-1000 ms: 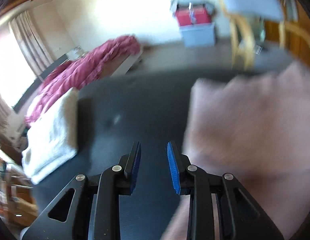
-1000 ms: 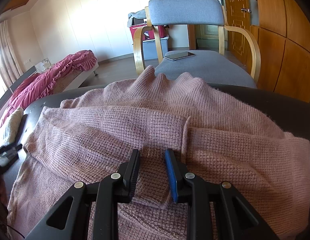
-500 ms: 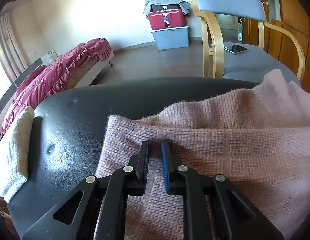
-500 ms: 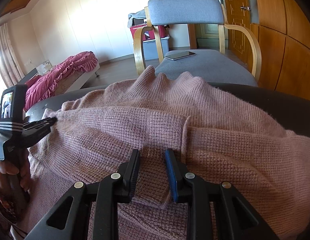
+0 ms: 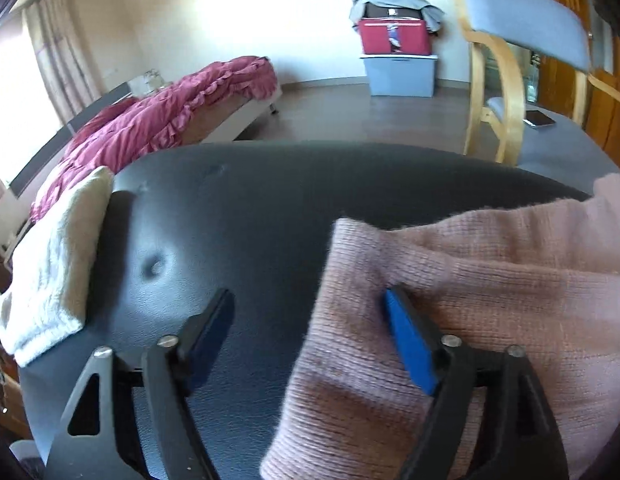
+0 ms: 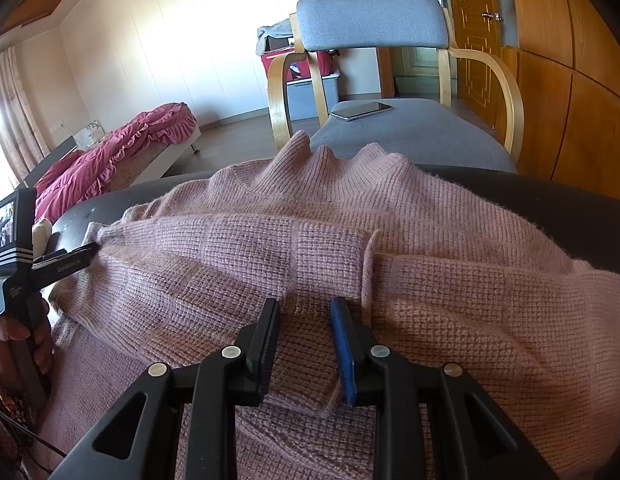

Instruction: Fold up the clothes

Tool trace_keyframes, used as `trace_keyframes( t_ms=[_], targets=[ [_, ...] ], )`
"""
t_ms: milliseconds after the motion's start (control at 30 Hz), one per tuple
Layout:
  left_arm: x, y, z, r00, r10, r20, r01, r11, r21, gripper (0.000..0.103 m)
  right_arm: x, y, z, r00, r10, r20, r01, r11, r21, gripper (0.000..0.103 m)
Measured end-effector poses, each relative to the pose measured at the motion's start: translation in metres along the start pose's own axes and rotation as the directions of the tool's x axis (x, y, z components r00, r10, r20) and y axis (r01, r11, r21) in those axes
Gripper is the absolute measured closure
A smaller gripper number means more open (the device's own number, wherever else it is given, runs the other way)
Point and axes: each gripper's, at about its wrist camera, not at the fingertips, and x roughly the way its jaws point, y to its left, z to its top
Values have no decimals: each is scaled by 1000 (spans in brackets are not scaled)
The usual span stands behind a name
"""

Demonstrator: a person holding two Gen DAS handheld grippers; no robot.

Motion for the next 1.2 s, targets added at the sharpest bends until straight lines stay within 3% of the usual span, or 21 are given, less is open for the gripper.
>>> trace_keyframes(
  t_ms=[100,167,267,367,467,500,667,733,767,800,967,1067,1200],
  targets=[
    [-9,-4,0,999,45,14,-46,998,31,17,0,0,0,1000,3,0,-3,1000,2,77],
    [-26,-3,-3,998,37,54,-38,999,30,19,1,-1,0,1000,4,0,-4,1000,1,77],
    [-51,-4,-7,993,-42,113,42,999,6,27,3,-3,2,1000,4,-1,-4,1000,-1,77],
    [-51,-18,-7,989,-124,78,122,992,39,34,3,-3,2,1000,3,-1,-3,1000,-2,77],
    [-40,-27,-10,985,-173,6,172,983,59,77,3,-4,2,1000,7,0,-7,1000,0,77],
    [-32,-29,-11,984,-177,-30,178,982,62,79,3,-5,1,1000,8,0,-8,1000,2,77],
    [-33,-14,-25,991,-135,19,131,980,149,75,2,-5,0,1000,15,0,-15,1000,8,77],
    [-32,-1,-27,991,-132,11,129,983,127,62,2,-6,0,1000,17,0,-17,1000,10,77],
    [-32,7,-27,991,-131,5,129,985,111,47,2,-6,0,1000,18,0,-18,1000,11,77],
    [-31,15,-28,992,-130,0,129,987,94,39,2,-6,0,1000,20,0,-20,1000,13,77],
    [-35,49,-30,980,-196,-25,196,980,-17,39,1,-8,0,1000,20,0,-20,1000,10,77],
    [-59,49,-27,967,-251,40,253,965,-67,41,1,-8,0,1000,17,-1,-17,1000,7,77],
    [-84,10,-19,953,-286,104,288,958,-1,41,1,-10,1,1000,21,-1,-21,1000,10,77]
  ],
)
